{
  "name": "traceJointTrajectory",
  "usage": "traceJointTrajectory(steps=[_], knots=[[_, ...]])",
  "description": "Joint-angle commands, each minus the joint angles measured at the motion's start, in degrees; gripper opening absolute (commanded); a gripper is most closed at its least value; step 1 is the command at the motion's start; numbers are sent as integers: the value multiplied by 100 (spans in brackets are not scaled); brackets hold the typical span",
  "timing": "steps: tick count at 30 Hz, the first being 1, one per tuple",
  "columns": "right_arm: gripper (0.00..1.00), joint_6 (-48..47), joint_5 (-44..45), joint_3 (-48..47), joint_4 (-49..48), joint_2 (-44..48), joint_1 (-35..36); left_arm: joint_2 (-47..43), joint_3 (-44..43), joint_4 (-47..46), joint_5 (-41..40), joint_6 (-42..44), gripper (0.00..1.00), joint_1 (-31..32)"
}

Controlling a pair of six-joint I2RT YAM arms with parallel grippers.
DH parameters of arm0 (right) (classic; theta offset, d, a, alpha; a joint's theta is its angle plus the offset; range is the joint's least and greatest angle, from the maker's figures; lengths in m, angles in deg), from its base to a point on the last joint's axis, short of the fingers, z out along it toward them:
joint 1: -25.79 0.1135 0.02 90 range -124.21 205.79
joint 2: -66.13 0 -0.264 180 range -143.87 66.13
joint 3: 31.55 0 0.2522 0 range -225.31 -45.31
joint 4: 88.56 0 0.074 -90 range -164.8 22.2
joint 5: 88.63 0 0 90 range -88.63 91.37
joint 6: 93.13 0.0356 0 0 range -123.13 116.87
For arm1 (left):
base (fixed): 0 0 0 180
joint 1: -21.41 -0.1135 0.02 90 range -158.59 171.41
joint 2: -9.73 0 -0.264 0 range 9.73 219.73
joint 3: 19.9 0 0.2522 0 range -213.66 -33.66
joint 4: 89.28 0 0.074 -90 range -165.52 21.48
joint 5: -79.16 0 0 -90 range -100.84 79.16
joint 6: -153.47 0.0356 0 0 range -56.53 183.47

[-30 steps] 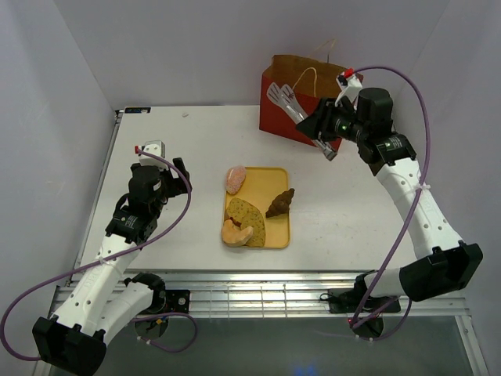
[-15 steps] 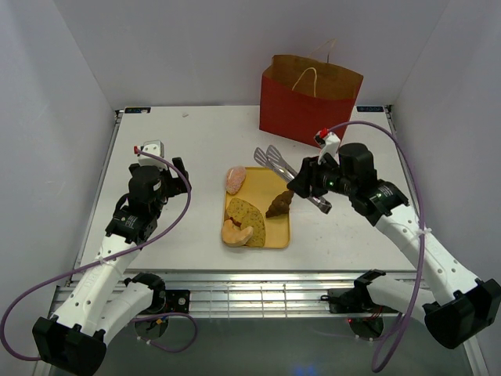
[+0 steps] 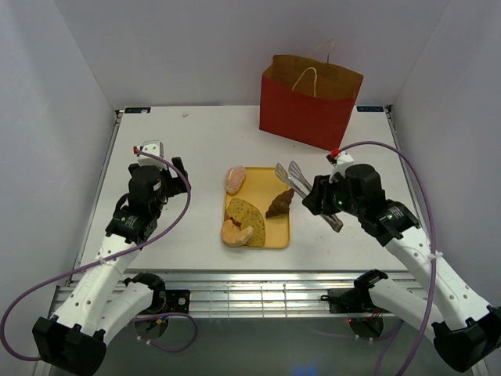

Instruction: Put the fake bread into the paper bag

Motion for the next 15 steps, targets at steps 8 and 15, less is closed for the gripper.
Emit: traceJointTrajectory(steps=[8,15], knots=[[55,451,802,512,89,427,19,-48,-58,-52,5,2,98,27],[57,618,934,829,-51,436,10,-30,-58,-44,40,-6,98,27]])
